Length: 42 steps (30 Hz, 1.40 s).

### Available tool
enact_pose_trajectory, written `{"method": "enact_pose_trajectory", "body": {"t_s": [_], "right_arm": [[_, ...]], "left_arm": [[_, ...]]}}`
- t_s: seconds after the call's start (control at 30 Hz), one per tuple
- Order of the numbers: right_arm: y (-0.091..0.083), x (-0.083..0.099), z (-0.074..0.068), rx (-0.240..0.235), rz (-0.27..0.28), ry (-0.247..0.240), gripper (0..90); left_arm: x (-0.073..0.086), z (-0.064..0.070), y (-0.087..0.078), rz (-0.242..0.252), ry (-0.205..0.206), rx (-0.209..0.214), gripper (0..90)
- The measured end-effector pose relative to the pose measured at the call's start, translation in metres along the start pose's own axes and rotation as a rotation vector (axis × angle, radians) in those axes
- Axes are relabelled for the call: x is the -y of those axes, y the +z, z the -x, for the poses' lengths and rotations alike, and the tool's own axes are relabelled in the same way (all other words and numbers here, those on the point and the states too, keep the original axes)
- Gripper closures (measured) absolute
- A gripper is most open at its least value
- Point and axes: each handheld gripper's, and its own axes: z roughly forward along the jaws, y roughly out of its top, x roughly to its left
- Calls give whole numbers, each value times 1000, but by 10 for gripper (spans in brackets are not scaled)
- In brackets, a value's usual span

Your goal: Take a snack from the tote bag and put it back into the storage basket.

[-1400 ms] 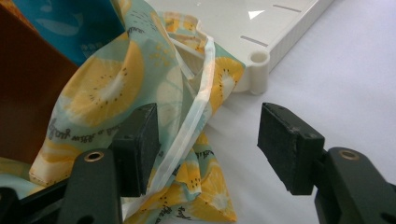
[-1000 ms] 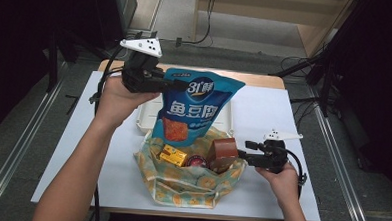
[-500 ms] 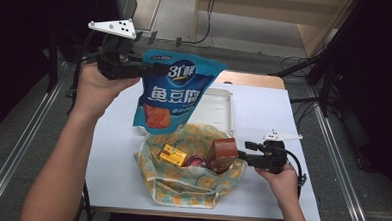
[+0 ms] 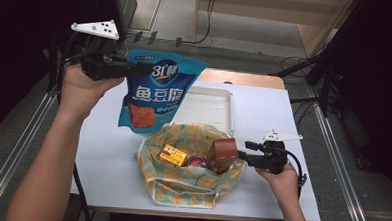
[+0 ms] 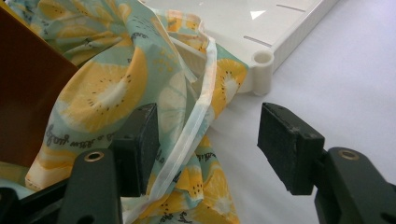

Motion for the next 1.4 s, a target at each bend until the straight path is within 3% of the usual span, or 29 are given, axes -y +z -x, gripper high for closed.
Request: {"method": "enact_pose_trajectory", "body": {"t_s": [0.33,0.67,0.8,1.03,1.23,1.4], "right_arm": [[2,-1,-6,13,3,-71,400],[1,-1,-7,21,-7,-79,408],[2,-1,-7,22,-15,-81,409],[2,-1,-7,27,-22,-80,408],[1,-1,-8,26,-22,-76,408],[1,-1,-8,23,-27,-79,408]], "left_arm": [[7,-13,4,-13,-33,-15,900],[6,-25,9,-4,-61,-28,900],[4,-33,14,-3,-75,-13,900],[1,-49,30,-1,-91,-16,900],[0,-58,54,-24,-99,-26,900],[-5,-69,73,-28,-125,-8,900]]}}
